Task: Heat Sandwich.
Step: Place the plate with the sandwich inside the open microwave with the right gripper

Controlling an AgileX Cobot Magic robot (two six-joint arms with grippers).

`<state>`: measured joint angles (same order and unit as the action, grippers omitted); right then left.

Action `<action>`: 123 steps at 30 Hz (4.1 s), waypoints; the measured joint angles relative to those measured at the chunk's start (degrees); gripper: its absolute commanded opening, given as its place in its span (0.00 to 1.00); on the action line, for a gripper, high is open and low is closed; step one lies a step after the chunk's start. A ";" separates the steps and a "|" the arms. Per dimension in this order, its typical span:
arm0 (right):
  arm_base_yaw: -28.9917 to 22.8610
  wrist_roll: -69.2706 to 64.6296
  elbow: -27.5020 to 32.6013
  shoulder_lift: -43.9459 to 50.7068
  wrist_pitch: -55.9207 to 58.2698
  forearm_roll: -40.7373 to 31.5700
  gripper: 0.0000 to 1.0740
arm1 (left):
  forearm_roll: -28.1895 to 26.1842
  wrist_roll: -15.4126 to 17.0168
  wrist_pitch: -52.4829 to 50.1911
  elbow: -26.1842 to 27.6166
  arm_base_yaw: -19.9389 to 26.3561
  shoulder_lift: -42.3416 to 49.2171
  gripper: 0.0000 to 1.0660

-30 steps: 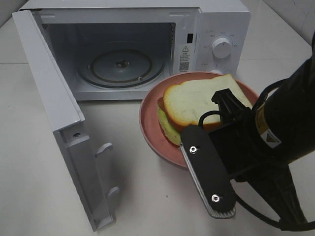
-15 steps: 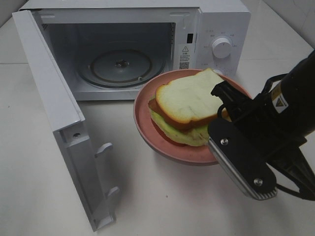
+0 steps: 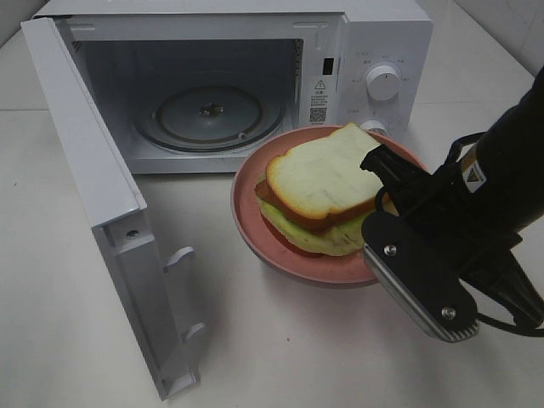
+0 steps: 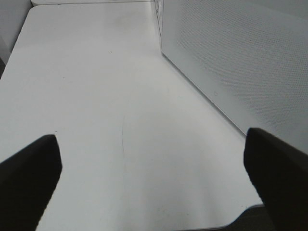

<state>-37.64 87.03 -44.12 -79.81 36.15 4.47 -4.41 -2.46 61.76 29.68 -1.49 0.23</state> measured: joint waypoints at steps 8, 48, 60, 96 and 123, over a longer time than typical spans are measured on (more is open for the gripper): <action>-1.72 1.09 -2.58 -3.90 -1.83 -1.66 0.00 | 0.00 0.00 0.00 0.00 0.00 0.00 0.92; -1.72 7.45 -26.70 -26.59 -2.01 -7.56 0.00 | 0.00 0.00 0.00 0.00 0.00 0.00 0.92; -1.72 4.93 -37.36 -33.52 2.35 -6.36 0.00 | 0.00 0.00 0.00 0.00 0.00 0.00 0.92; -1.72 -12.72 -70.19 -52.60 17.25 0.29 0.00 | 0.00 0.00 0.00 0.00 0.00 0.00 0.92; 0.17 -15.70 -77.69 -58.96 13.18 1.26 0.03 | 0.00 0.00 0.00 0.00 0.00 0.00 0.92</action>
<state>-37.47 71.33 -121.81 -138.77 49.33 5.73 -4.41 -2.46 61.76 29.68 -1.49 0.23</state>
